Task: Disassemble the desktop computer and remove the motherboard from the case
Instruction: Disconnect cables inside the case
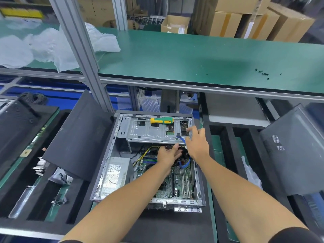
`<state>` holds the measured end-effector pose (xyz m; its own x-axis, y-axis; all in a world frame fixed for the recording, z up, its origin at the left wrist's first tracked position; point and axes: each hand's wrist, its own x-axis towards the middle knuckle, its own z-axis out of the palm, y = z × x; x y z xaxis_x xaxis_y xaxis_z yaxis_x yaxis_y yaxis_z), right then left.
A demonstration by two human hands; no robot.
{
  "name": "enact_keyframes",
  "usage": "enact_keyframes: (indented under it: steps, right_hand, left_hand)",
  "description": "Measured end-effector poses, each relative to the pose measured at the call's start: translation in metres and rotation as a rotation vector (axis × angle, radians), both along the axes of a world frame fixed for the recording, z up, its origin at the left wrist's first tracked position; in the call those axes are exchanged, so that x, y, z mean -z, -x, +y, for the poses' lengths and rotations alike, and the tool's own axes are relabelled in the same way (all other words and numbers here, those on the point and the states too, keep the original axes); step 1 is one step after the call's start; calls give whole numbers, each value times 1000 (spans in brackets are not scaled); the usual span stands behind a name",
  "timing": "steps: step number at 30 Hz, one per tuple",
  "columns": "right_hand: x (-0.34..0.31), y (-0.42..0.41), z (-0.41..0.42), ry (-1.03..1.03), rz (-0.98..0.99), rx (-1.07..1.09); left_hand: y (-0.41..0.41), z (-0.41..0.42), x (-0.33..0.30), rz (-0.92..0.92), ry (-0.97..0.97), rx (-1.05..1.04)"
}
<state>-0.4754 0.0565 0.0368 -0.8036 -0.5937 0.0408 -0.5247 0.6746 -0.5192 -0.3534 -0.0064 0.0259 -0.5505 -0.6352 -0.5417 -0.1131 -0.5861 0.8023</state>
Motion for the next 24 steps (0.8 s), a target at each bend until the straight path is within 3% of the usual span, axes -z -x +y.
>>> enact_keyframes:
  steps: [8, 16, 24]
  right_hand:
    - [-4, -2, 1, 1, -16, 2]
    - [-4, -3, 0, -35, -24, 6]
    - [-4, -2, -1, -50, -16, 7]
  left_hand:
    - [-5, -5, 7, 5, 52, 112]
    - [-45, -67, 9, -645, 687, 434]
    - [-51, -81, 18, -760, 974, 690]
